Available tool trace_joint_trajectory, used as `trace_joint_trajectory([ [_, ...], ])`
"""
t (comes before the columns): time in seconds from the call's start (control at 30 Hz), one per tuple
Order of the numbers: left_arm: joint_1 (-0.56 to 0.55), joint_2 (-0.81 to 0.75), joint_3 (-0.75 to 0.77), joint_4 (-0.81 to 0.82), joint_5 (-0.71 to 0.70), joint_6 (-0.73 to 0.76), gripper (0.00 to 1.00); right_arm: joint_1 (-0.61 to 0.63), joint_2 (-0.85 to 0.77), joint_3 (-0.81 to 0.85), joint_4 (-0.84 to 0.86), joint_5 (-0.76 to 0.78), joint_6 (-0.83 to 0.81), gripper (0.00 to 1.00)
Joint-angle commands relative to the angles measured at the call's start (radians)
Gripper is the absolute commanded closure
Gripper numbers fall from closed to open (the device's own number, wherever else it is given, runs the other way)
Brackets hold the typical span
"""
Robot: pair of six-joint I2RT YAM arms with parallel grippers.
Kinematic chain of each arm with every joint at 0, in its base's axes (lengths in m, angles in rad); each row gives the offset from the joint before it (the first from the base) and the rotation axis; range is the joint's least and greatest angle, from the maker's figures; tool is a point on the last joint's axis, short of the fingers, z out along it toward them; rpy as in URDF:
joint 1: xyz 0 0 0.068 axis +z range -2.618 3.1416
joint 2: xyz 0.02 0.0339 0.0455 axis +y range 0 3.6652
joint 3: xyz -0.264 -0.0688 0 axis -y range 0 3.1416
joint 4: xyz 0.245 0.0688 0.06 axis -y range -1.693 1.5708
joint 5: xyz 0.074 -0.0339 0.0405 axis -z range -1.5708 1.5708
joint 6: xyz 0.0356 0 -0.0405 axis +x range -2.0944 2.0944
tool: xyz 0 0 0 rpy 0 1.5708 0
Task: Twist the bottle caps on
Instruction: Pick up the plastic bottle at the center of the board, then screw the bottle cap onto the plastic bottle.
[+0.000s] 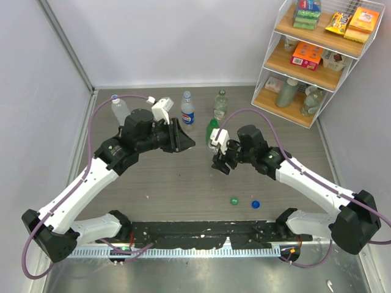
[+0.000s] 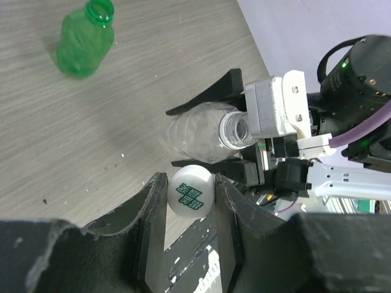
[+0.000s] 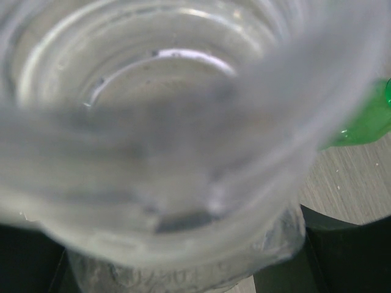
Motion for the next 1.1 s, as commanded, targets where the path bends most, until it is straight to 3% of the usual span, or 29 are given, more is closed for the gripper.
trace_joint_trajectory([
  [0.0, -0.008, 0.001, 0.044, -0.033, 0.058, 0.018, 0.91, 0.023, 0.015, 0.074, -0.011, 0.006, -0.046, 0.65],
  [0.3, -0.005, 0.012, 0.031, 0.014, 0.038, -0.020, 0.92, 0.088, 0.075, 0.120, -0.074, 0.002, -0.090, 0.66],
  [1.07, -0.008, 0.021, -0.020, 0.054, 0.123, -0.034, 0.91, 0.137, 0.054, 0.117, -0.002, 0.045, -0.061, 0.68],
])
